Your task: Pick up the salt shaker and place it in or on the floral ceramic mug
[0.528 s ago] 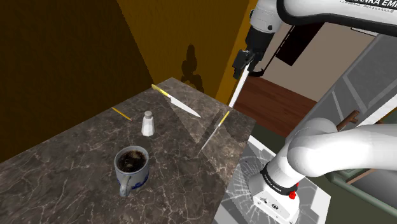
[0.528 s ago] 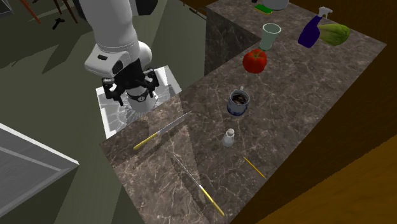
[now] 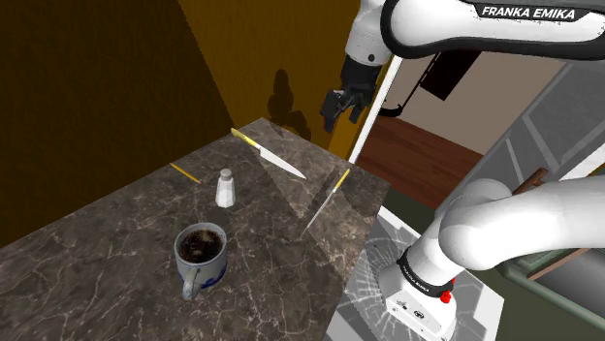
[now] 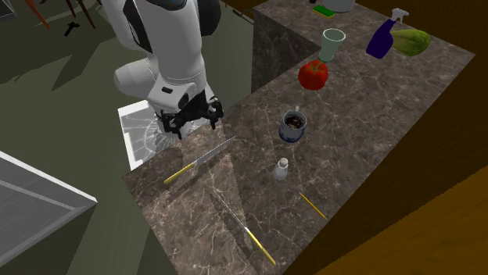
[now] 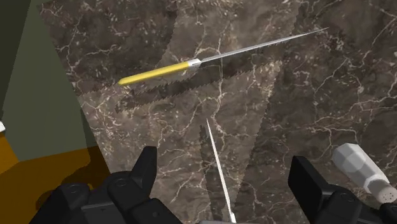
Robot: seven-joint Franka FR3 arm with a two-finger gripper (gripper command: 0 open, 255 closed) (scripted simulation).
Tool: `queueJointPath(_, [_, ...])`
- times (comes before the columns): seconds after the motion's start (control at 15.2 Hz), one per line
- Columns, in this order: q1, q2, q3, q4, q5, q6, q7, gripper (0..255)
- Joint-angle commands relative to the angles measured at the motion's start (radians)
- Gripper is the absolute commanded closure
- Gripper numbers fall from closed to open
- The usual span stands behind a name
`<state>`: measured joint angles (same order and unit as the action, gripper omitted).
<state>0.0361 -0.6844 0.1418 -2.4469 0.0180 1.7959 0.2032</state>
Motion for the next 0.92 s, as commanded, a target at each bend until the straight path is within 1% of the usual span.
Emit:
queueJointPath(0.0, [0.011,0.038,0.032,-0.005,0.028,0.043,0.048,0])
queueJointPath(0.46, [0.031,0.237,0.137,0.045,0.091,0.199,0.203,0])
queueJointPath(0.86, [0.037,0.440,0.220,0.139,0.097,0.318,0.341,0])
